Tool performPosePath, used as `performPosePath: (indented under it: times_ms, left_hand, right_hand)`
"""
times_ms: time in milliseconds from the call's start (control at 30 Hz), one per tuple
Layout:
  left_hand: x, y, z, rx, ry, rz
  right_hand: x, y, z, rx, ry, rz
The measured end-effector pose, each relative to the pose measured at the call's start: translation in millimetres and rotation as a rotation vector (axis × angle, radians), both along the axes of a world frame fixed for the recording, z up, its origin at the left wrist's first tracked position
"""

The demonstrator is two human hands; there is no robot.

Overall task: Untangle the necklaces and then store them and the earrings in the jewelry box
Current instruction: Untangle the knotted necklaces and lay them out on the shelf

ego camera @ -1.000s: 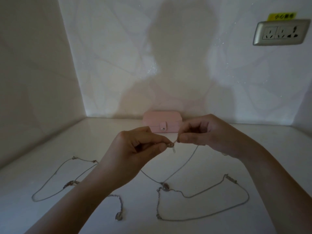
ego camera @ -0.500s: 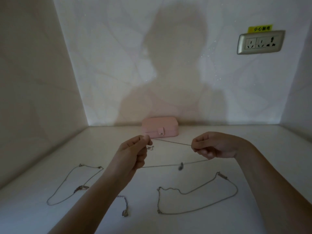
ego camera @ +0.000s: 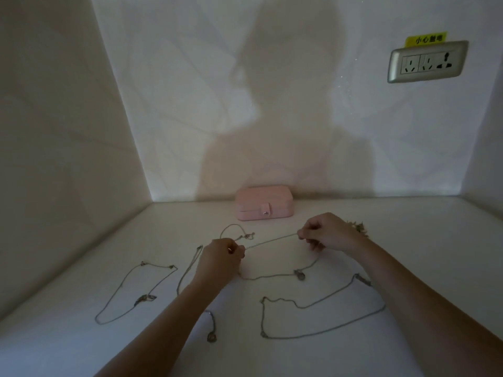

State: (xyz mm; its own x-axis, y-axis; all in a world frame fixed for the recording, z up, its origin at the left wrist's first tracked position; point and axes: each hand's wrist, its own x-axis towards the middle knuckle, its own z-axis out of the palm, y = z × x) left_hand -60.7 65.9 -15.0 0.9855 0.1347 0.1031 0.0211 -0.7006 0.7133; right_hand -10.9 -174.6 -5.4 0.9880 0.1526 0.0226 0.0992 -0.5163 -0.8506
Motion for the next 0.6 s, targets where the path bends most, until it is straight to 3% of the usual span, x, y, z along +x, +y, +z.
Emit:
performPosePath:
  times_ms: [100, 167, 267, 367, 600]
  left_hand:
    - [2.1, 2.7, -0.8, 0.36, -0.022, -0.032]
    - [7.0, 4.2, 5.3, 0.489, -0.047, -0.027]
    - [28.4, 4.8, 27.4, 0.532, -0.134, -0.041]
    - [67.8, 1.3, 47.8, 0.542, -0.181, -0.186]
    - [161.1, -19.4, 53.2, 0.736, -0.048, -0.419]
  right_hand:
    - [3.4, 3.3, -3.8, -0.153, -0.06, -0.014]
    - [7.5, 5.1, -5.7, -0.219, -0.097, -0.047]
    - [14.2, 5.7, -6.8, -0.249, -0.157, -0.129]
    - [17.3, 7.6, -8.0, -0.298, -0.188, -0.121]
    - [24.0, 5.4, -9.7, -0.36, -0.23, -0.073]
